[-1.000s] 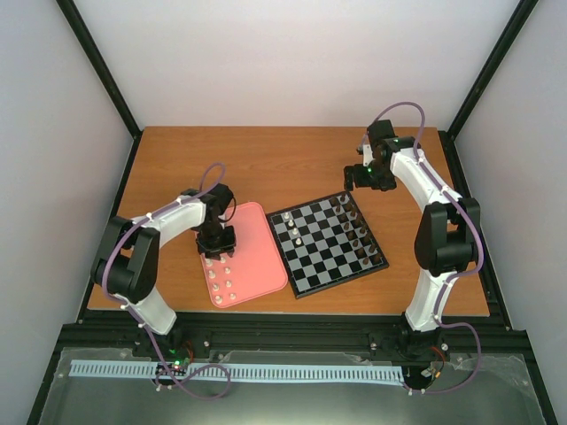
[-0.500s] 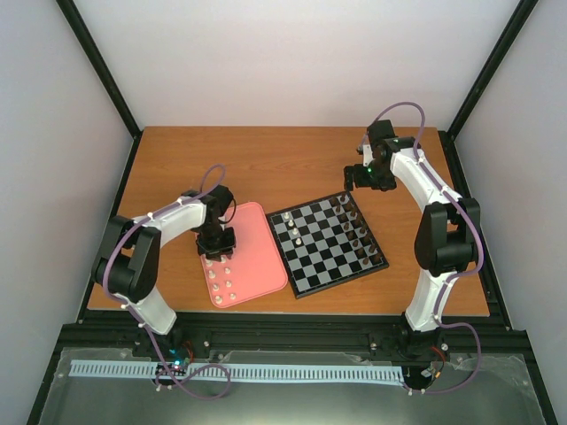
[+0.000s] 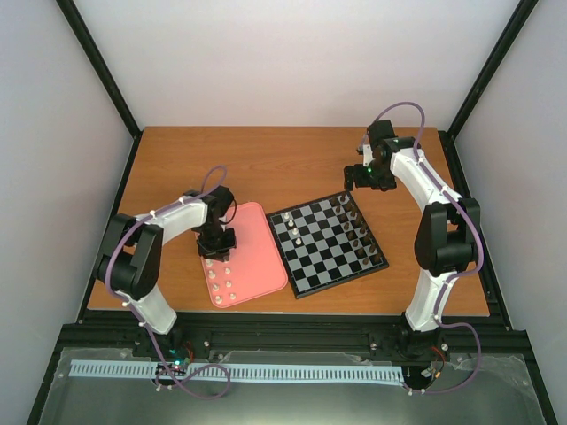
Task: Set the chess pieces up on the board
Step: Pick up the chess piece from the storage box, then place the chess piece on the chessboard.
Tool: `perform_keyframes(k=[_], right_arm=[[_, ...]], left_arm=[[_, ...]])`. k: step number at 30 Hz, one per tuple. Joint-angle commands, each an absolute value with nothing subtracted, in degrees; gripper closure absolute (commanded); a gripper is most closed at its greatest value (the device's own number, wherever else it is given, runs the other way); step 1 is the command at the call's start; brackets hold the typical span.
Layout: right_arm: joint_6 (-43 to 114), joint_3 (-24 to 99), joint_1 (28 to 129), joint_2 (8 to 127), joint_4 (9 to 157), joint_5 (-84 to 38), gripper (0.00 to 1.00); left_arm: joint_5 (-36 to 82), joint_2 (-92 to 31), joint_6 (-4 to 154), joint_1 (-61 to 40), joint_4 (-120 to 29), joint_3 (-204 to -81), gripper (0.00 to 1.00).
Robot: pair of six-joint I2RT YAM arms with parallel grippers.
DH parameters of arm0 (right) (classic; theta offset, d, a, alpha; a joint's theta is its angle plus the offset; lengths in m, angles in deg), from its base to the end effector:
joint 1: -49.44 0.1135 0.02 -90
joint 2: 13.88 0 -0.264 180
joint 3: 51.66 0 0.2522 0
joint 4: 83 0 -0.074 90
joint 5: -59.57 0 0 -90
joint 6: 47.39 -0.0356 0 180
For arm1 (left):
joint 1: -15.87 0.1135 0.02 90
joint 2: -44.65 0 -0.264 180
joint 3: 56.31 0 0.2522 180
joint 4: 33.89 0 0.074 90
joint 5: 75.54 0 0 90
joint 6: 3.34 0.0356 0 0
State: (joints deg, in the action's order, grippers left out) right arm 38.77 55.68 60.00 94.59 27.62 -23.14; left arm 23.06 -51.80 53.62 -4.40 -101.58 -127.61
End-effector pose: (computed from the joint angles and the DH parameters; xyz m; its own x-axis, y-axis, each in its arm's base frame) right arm 0.3848 0.0763 0.2559 -0.9396 -0.1076 -0.3249 -0.1608 0.9768 0.1417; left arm 0.2538 -0.0994 0.1596 -0.9684 -0.2170 0.1230 -0.2295 0.9683 -0.0982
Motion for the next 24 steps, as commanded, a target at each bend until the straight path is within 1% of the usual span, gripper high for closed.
perform_keyframes(k=[1,6,10,15,21,24], right_arm=[[39.35,55.26,59.54,92.68,28.10,-23.69,0.00],[39.35,54.93,59.54,92.33,28.23,-23.74,0.00],[39.27,54.94,59.54,92.21,28.44,-23.68,0.00],[39.11,55.26,59.54,92.59,28.48,-23.71,0.00],[39.09,55.78,59.54,93.08,28.22,-23.94,0.00],[39.09,56.09,59.54,93.36,28.09,-24.05,0.00]], left_arm=[[23.29,-53.30,53.97,-3.90,-101.39,-128.69,0.99],[23.20,-52.94,55.43,-4.03,-103.39,-131.22,0.99],[22.13,-53.39,58.56,-6.86,-109.65,-138.46,0.99],[20.49,-55.42,59.41,-16.00,-115.83,-149.12,0.99],[20.82,-64.00,59.76,-28.54,-121.29,-165.08,0.99],[20.60,-68.46,60.84,-32.86,-122.29,-170.08,0.99]])
